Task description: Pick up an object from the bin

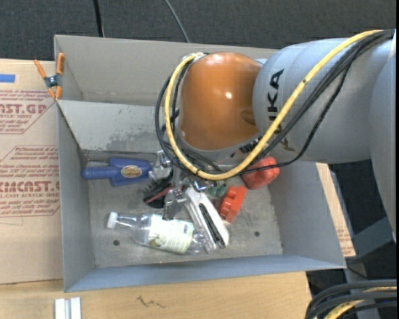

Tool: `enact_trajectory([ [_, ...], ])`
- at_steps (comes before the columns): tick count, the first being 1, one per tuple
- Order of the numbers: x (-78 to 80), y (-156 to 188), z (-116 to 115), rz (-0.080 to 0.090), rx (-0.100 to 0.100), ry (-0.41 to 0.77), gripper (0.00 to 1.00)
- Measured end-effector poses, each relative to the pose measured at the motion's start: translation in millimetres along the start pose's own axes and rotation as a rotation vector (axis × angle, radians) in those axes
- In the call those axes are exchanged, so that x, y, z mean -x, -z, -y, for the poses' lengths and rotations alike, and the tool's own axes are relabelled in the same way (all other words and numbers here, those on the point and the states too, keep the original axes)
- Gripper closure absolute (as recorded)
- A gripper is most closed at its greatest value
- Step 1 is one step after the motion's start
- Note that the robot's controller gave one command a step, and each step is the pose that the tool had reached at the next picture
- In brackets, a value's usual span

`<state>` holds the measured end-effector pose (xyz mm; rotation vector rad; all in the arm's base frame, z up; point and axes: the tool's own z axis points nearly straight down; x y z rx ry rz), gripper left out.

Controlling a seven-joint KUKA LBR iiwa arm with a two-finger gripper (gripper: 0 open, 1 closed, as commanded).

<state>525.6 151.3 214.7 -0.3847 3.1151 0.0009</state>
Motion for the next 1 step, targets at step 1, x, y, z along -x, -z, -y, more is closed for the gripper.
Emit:
enact_trajectory([
  [1, 3.4, 2.5, 9.5, 0.000, 0.000, 0.038, 1.00],
])
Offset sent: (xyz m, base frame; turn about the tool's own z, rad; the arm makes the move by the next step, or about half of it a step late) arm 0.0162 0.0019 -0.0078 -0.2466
